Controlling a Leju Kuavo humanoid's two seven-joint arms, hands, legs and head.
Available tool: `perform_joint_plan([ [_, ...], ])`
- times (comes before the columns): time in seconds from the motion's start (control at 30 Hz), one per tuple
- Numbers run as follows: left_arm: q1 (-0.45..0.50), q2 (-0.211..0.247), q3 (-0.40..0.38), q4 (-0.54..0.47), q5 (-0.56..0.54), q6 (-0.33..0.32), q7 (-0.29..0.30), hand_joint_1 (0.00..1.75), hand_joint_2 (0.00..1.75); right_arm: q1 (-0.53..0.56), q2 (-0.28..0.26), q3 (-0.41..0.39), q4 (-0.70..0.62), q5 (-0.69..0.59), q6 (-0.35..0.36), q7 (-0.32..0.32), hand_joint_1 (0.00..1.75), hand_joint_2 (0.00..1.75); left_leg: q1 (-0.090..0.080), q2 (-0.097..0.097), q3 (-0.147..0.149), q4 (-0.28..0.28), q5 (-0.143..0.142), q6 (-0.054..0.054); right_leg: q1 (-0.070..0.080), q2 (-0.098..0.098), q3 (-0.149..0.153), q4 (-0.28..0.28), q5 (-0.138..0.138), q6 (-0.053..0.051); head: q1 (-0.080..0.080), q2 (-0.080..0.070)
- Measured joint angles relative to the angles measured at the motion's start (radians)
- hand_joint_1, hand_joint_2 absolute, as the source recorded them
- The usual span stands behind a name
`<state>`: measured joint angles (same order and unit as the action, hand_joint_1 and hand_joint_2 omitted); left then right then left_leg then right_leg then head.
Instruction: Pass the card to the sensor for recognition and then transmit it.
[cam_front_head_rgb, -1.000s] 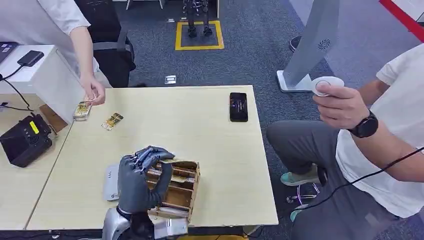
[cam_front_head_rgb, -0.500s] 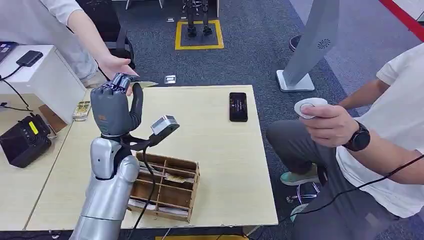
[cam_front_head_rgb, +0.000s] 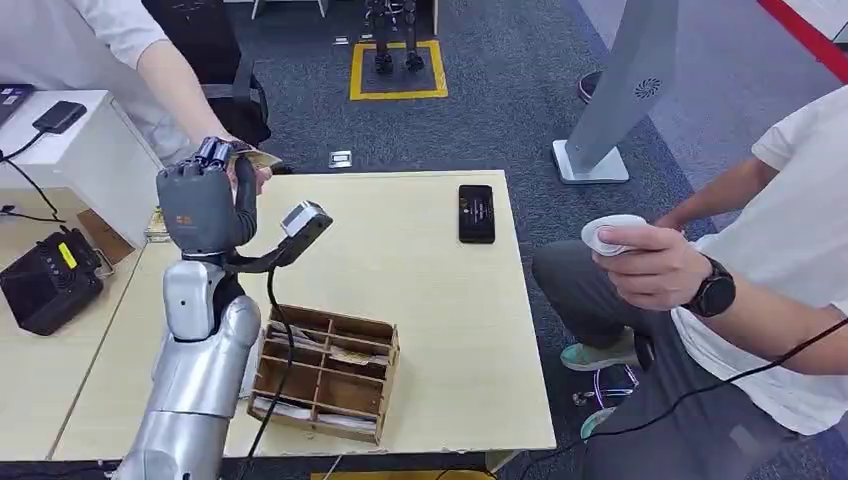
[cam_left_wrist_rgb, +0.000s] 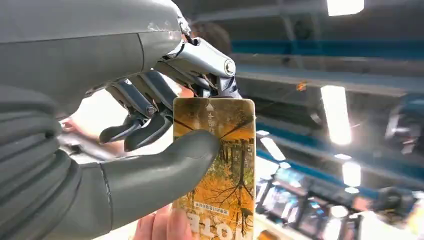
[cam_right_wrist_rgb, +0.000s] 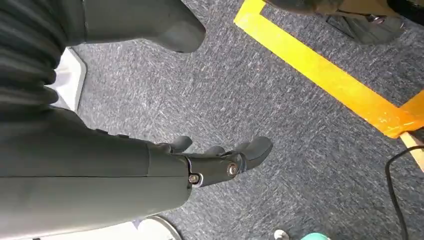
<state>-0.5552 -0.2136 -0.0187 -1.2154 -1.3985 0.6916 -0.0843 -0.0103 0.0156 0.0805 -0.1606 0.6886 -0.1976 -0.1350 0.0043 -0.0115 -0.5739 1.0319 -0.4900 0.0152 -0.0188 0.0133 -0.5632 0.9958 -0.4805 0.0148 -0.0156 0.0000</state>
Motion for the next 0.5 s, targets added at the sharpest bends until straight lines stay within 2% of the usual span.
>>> perform_joint_plan([
  [0.03,-0.001,0.006,0.001,0.007,-0.005,0.0,0.006,1.64,1.75,0.0,0.0,0.0,0.0,0.0,0.001,0.0,0.0,1.75,0.0,0.0,0.0,0.0,0.0,0.0,0.0,0.0,0.0,0.0,0.0,0.0,0.0,0.0],
  [0.07,-0.001,0.01,0.003,0.011,-0.006,0.0,0.009,0.23,1.75,0.0,0.0,0.0,0.0,0.001,0.001,0.0,0.0,1.75,0.0,0.0,0.0,0.0,0.0,0.0,0.0,0.0,0.0,0.0,0.0,0.0,0.0,0.0],
  [0.1,-0.001,0.013,0.006,0.014,-0.006,0.0,0.01,0.0,1.75,0.0,0.0,0.0,0.0,0.001,0.001,0.0,0.0,1.75,0.0,0.0,0.0,0.0,0.0,0.0,0.0,0.0,0.0,0.0,0.0,0.0,0.0,0.0],
  [0.5,-0.001,0.031,0.011,0.021,-0.027,0.001,0.008,0.0,1.75,-0.001,-0.002,0.0,0.0,0.006,0.003,0.001,0.0,1.75,0.0,0.0,-0.001,0.0,0.0,0.0,0.0,0.0,0.0,0.0,0.0,0.0,0.0,0.0],
])
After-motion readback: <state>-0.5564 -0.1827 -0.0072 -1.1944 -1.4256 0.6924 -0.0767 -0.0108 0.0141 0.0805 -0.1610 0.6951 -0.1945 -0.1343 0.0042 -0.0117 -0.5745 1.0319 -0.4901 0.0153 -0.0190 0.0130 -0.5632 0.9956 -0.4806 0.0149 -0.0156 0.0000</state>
